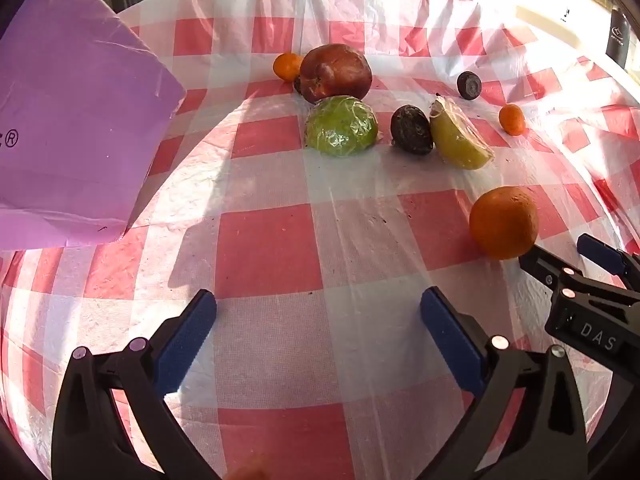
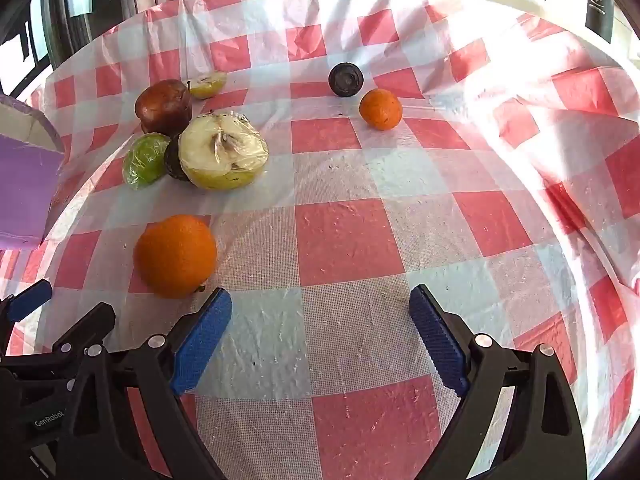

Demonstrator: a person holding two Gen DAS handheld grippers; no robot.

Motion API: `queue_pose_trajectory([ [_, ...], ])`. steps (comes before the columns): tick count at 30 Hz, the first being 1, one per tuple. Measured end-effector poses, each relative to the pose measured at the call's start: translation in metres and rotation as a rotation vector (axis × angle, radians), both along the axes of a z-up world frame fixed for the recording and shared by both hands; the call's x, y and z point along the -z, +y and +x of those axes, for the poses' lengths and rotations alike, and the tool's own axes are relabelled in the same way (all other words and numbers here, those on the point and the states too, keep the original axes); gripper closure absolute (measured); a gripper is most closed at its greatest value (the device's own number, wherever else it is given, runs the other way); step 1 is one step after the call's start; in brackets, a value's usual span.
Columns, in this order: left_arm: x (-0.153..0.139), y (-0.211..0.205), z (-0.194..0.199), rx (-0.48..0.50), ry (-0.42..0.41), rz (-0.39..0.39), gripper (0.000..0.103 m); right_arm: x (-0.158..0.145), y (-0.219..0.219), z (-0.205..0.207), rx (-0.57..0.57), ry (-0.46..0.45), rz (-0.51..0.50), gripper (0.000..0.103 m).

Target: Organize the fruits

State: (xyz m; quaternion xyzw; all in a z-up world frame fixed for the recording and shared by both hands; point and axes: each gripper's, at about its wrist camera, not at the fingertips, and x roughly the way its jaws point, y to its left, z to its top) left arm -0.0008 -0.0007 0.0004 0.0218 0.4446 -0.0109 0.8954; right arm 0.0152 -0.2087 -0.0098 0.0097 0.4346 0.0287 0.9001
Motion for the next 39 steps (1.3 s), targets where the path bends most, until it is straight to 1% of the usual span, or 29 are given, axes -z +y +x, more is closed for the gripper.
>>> queue_pose_trajectory([
  [2, 0.0000, 0.0028, -0.0004, 0.000, -0.004, -0.009, 0.001, 0.0001, -0.0016, -0.0023, 0.000, 0.000, 0.000, 0.016],
  [3, -0.0002, 0.0036, -0.0009, -0.001, -0.005, -0.011, 0.001, -0.0015, 0.0031, -0.0022, 0.004, -0.002, -0.026, 0.016],
  [6, 0.0014, 0.0061, 0.0002, 0.001, 0.002, -0.017, 0.001, -0.0018, 0.0060, 0.0014, 0.005, 0.006, -0.029, 0.016],
  [8, 0.0018, 0.0069, -0.0016, 0.001, 0.001, -0.016, 0.001, -0.0005, 0.0009, 0.0012, 0.004, 0.006, -0.012, 0.016],
  [9, 0.0008, -0.0005, 0.0022, 0.001, 0.012, -0.003, 0.001, 0.0026, -0.0017, 0.0007, 0.005, 0.003, -0.004, 0.016],
  [39, 0.0010, 0.0009, 0.0018, 0.001, 0.009, -0.007, 0.001, -0.0008, 0.0006, 0.0012, 0.002, 0.010, -0.005, 0.016],
])
